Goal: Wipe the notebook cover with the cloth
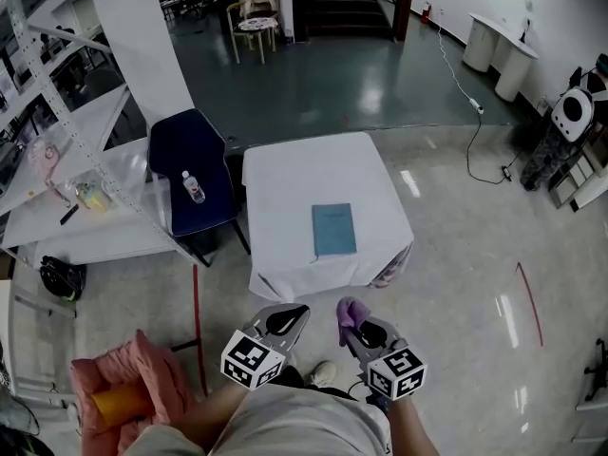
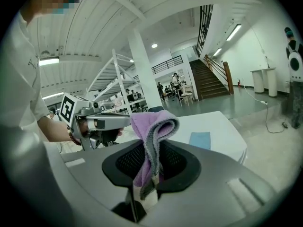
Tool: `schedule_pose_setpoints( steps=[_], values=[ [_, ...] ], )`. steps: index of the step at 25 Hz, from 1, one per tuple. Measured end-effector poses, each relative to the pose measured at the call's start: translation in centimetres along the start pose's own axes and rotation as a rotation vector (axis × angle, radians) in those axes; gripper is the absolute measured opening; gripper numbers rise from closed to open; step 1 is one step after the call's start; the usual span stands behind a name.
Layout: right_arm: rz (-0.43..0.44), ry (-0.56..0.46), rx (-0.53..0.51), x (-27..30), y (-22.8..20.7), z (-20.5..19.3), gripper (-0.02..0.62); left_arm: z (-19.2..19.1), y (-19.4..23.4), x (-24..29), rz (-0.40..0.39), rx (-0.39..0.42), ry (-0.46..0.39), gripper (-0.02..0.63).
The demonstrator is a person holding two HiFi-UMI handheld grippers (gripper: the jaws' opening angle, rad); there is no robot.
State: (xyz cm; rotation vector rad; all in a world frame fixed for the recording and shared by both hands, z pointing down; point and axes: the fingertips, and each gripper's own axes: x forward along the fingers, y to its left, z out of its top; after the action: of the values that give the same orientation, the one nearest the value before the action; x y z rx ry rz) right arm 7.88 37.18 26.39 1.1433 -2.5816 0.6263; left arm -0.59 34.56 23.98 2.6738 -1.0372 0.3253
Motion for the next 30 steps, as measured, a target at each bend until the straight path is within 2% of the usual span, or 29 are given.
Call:
schedule_pose_setpoints(
  steps=[6,16,24,30],
  values=[
    [0.01,-0.003,-0.004,-0.7,-0.3,-0.6,0.104,-0.6,-1.1,-0.1,0.006,0.002,0.005,-0.001],
    [0.018,-0.004,-0.012,0.9,-1.8,0.2,0.104,-0.1,0.7,1.5,0.016,0.008,0.005,0.0],
    [-0.01,0.024,-0.007,3.9,-5.3,1.2,0.104,0.3,4.1,5.5,-0.009,-0.006,0.002,-0.002],
    [-0.04,0.035,0.006,7.8,-8.8,3.6,0.106,1.7,8.9,9.2,-0.023,-0.021,0.008,-0.002]
  ],
)
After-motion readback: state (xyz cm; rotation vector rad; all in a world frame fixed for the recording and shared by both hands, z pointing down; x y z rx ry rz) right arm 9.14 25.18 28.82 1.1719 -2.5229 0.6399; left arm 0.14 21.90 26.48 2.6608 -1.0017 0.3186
